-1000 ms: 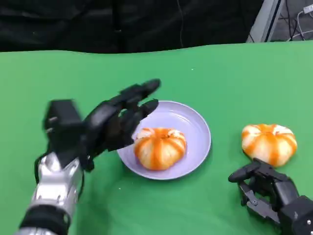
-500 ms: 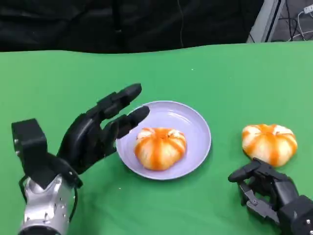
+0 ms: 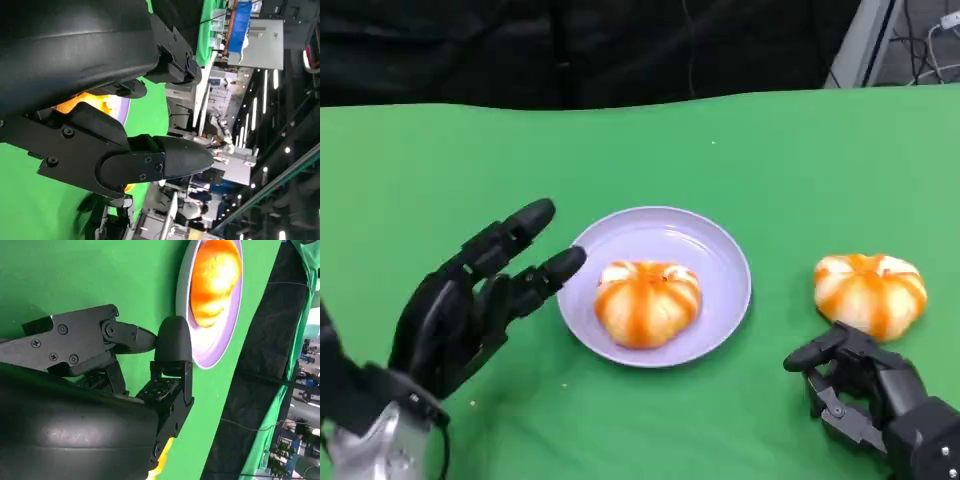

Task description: Grasp the bread from the table and place it into the plate.

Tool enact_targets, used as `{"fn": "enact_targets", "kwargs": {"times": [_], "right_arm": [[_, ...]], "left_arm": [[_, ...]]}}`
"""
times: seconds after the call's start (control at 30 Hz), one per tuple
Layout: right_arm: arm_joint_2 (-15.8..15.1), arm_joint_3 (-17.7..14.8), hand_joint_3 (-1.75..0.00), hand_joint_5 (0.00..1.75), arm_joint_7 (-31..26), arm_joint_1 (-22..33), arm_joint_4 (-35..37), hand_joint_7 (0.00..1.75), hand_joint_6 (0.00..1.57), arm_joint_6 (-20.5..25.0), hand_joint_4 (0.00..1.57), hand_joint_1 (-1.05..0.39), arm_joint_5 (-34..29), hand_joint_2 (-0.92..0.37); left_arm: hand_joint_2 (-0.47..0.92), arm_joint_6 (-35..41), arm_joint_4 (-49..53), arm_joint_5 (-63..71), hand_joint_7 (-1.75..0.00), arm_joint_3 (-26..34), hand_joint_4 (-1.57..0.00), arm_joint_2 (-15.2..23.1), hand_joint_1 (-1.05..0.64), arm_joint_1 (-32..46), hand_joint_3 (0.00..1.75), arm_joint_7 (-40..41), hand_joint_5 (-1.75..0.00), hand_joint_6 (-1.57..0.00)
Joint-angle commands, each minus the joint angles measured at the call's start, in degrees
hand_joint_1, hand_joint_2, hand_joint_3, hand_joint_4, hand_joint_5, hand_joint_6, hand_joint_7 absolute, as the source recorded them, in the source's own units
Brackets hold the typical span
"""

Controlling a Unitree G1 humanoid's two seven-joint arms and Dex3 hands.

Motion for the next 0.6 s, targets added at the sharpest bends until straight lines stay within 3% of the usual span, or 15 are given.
{"fn": "enact_targets", "kwargs": {"times": [0.03, 0.6], "right_arm": [[-0.6, -0.22, -0.49, 1.72, 0.74, 0.87, 1.1, 1.18, 0.76, 1.13, 0.7, -0.14, 0.37, -0.92], [-0.88, -0.88, -0.5, 1.73, 2.68, 1.21, 1.06, 1.18, 0.76, 1.15, 0.7, -0.13, 1.79, -0.92]], "left_arm": [[0.92, -0.41, -0.19, -0.92, -0.02, 2.15, -0.53, 2.33, -0.76, 3.34, 0.49, -1.82, -0.03, -0.44], [0.92, -0.63, 3.05, -1.77, -0.01, 6.63, -0.58, 3.69, -0.65, 6.54, 0.41, -4.34, -0.02, -0.47]]}}
